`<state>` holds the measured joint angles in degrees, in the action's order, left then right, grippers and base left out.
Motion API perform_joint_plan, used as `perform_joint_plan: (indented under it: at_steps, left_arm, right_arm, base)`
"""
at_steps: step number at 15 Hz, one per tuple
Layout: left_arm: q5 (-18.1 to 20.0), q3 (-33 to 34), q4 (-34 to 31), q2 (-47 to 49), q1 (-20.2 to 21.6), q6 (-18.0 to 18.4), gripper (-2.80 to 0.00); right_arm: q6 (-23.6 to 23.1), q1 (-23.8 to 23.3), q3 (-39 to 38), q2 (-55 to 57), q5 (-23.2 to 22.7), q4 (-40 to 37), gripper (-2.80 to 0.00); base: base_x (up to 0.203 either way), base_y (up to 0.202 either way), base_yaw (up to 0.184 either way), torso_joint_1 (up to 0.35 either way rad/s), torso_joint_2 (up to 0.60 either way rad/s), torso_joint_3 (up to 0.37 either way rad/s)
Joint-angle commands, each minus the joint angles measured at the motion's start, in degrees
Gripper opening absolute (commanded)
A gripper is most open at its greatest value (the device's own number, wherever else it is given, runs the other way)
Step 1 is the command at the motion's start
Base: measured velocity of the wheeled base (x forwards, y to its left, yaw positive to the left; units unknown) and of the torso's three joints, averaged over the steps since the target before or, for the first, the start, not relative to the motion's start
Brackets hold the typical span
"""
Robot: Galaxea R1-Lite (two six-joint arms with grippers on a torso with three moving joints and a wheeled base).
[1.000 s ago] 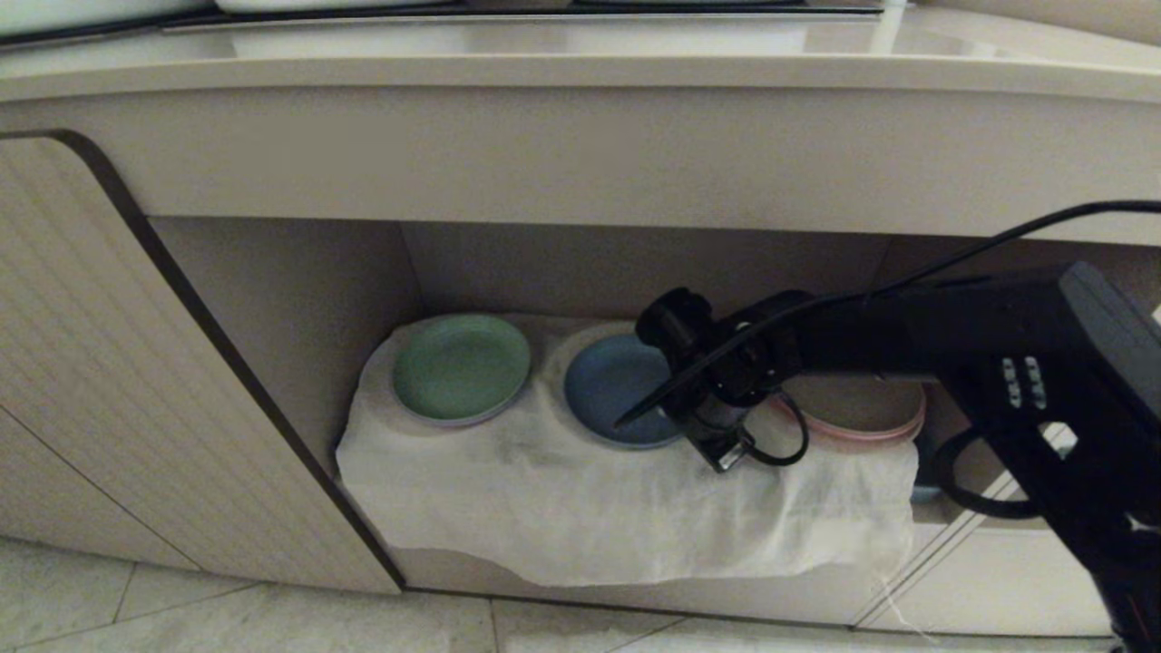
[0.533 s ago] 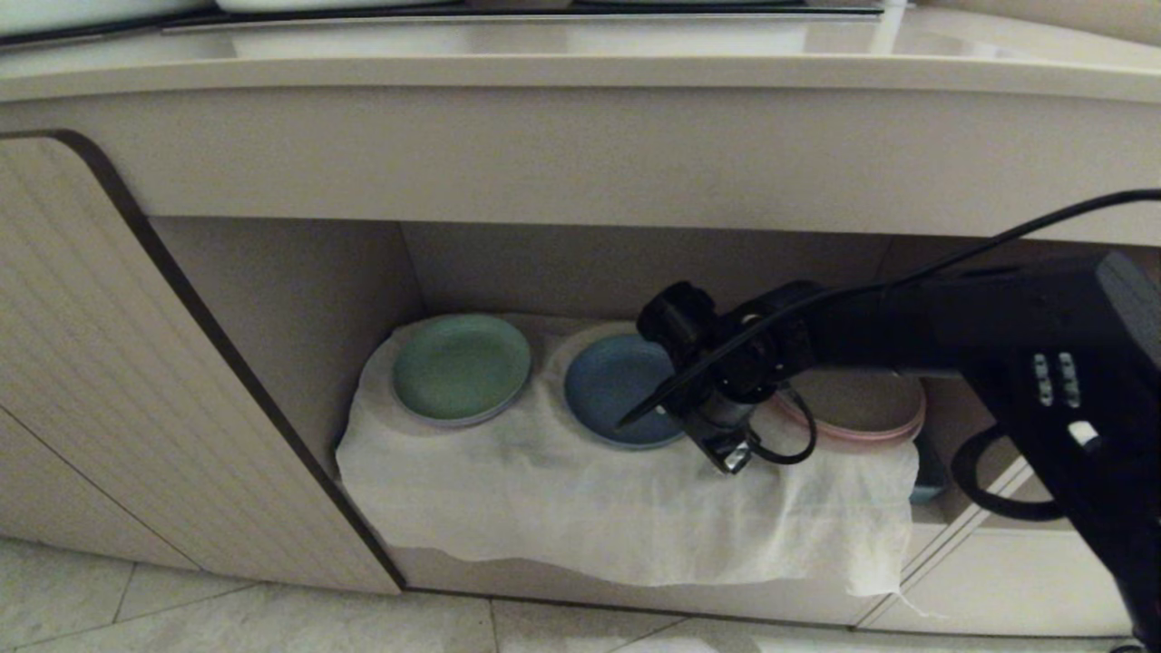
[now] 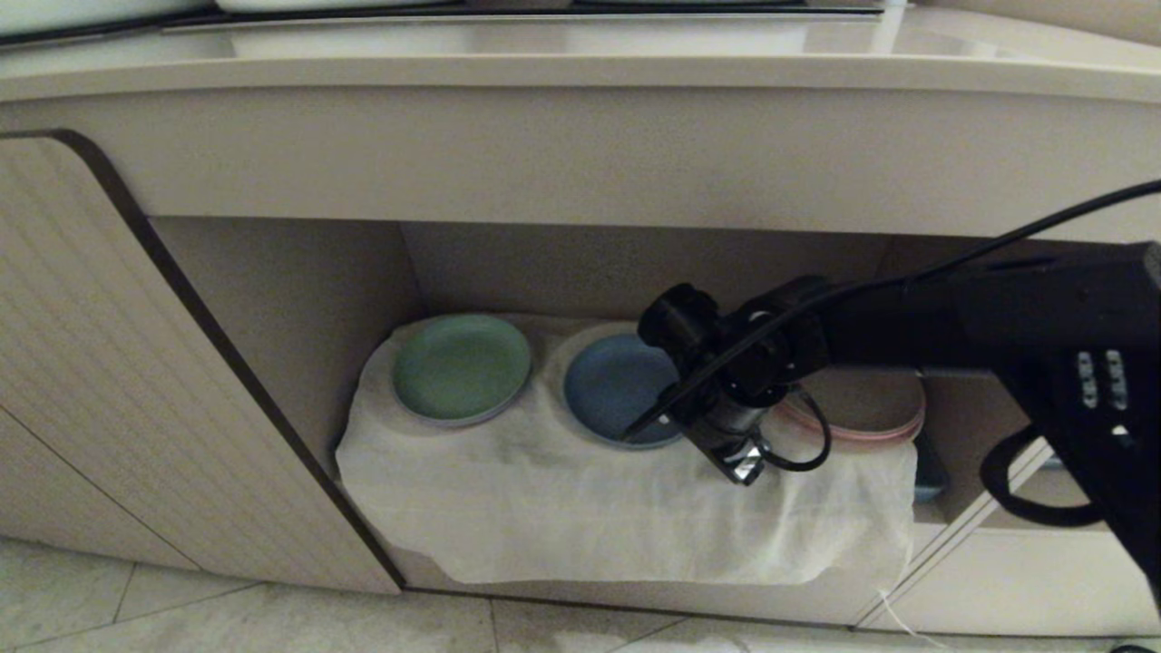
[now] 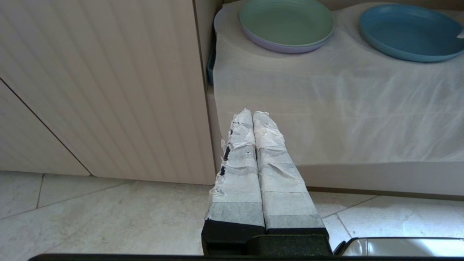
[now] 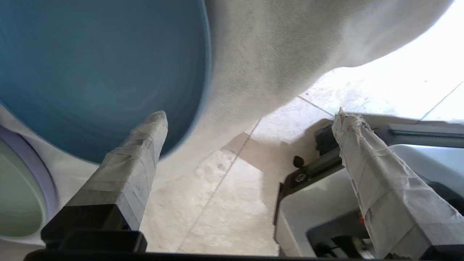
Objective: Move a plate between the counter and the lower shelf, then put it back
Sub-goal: Put the plate in the cupboard, then pick up the plate in the cupboard
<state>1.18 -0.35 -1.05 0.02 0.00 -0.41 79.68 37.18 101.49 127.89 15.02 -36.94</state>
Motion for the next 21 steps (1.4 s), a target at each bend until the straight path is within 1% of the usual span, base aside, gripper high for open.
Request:
perform_joint_plan:
  at_steps: [1,4,10,17,21]
  left_arm:
    - [0.0,0.0,0.0,0.0,0.0,0.0,-2.8]
    - [0.0,0.0,0.0,0.0,0.0,0.0,-2.8]
    - [0.0,0.0,0.0,0.0,0.0,0.0,-2.8]
    - [0.0,0.0,0.0,0.0,0.0,0.0,-2.8]
    - [0.0,0.0,0.0,0.0,0.0,0.0,-2.8]
  right_arm:
    - [-0.5,0.2,-1.8,-1.8,0.1,-0.2,0.0]
    - [-2.6,0.5,-4.5,-4.0,0.1,-0.1,0.0]
    - [-4.1,2.3,-8.2,-7.0,0.1,-0.3,0.0]
    - [-6.6,3.9,-17.1,-12.9,0.6,0.0,0.0]
    - [-6.7,5.0,-23.3,-17.7,1.1,0.2,0.0]
  base:
    - [0.0,0.0,0.0,0.0,0.0,0.0]
    - [0.0,0.0,0.0,0.0,0.0,0.0]
    - [0.0,0.0,0.0,0.0,0.0,0.0]
    - [0.0,0.0,0.0,0.0,0.0,0.0]
    - [0.0,0.0,0.0,0.0,0.0,0.0]
